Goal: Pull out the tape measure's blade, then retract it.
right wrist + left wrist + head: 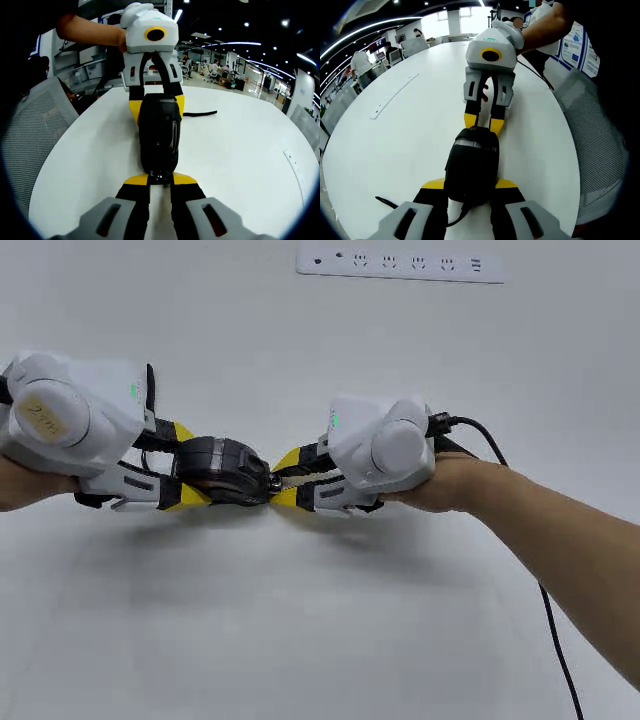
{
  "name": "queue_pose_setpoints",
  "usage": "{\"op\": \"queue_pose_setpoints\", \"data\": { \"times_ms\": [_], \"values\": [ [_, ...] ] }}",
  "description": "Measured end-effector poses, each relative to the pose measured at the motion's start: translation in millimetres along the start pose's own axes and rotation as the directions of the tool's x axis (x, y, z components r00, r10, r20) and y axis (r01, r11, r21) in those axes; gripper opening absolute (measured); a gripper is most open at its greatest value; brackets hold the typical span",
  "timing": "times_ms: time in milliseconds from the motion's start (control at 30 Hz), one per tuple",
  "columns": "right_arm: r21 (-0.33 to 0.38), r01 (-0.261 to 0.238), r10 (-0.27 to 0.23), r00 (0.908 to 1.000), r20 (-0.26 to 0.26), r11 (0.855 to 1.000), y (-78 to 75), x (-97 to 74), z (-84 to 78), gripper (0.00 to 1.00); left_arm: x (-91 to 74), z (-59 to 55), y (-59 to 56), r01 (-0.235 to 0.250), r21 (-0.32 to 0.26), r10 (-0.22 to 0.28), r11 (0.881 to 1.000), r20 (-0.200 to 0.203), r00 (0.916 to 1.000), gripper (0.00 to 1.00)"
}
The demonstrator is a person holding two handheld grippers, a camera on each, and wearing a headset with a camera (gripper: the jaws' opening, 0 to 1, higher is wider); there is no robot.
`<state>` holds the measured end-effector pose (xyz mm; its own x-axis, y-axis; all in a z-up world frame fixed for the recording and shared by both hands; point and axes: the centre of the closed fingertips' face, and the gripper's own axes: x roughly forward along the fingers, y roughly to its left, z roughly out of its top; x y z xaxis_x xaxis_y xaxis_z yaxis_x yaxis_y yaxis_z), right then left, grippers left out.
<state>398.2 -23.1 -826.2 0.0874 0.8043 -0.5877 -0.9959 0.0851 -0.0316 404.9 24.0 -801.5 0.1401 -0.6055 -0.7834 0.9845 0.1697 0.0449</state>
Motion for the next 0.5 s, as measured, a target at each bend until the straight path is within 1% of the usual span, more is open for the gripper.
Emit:
{"op": "queue_pose_setpoints", "data": {
  "times_ms": [100, 333, 367, 500],
  "values": [
    [-0.024, -0.007, 0.007, 1.0, -0.003, 1.0, 0.5, 0.0, 0.2, 0.13, 0.3, -0.7, -0.4, -0.004, -0.004, 0.004, 1.0, 0.006, 1.0, 0.29],
    [-0.028, -0.008, 0.008, 1.0, -0.005, 1.0, 1.0, 0.1, 0.2, 0.12, 0.4, -0.8, -0.5, -0.004, -0.003, 0.004, 1.0, 0.006, 1.0, 0.29],
    [-0.045, -0.011, 0.01, 0.9998, -0.016, 0.999, 1.1, -0.2, 0.3, 0.12, 0.2, -1.6, -1.3, -0.002, -0.003, 0.002, 1.0, 0.006, 1.0, 0.29],
    [-0.046, -0.011, 0.01, 0.9998, -0.016, 0.999, 1.0, -0.3, 0.4, 0.12, 0.2, -1.7, -1.3, -0.002, -0.003, 0.002, 1.0, 0.006, 1.0, 0.29]
  ]
}}
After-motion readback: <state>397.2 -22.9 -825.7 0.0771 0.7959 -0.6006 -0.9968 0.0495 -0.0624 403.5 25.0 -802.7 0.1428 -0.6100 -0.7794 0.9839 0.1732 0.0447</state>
